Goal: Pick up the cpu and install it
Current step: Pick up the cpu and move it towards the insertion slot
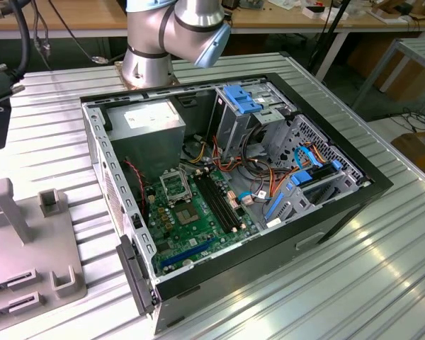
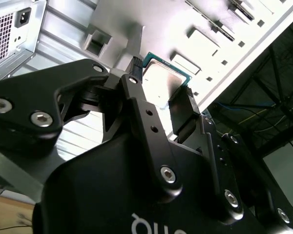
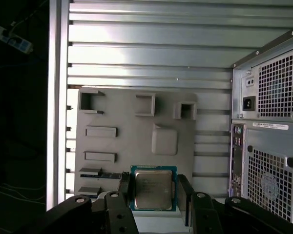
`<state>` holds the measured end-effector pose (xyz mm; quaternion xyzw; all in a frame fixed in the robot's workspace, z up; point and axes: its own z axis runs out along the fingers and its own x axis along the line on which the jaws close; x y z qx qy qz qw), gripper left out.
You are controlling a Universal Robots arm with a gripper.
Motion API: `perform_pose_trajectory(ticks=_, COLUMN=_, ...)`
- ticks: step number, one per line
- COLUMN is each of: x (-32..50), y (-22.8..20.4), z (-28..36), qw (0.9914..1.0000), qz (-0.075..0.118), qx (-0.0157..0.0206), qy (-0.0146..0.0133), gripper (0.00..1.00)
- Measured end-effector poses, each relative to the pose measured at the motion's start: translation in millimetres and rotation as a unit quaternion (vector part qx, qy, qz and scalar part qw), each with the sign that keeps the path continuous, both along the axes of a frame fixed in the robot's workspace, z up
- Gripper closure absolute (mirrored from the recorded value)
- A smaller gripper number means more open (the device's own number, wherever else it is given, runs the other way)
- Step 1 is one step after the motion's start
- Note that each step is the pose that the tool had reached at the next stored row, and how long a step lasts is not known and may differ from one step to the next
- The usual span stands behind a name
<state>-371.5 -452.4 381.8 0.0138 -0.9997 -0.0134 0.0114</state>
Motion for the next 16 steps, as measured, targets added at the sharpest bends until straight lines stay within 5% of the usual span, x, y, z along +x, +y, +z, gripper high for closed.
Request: perform_pose_trajectory(ticks=16, x=7.7, y=0.0, z=5.7, qw=1.0, qz=0.0, qx=0.0, qy=0.0004, gripper=0.53)
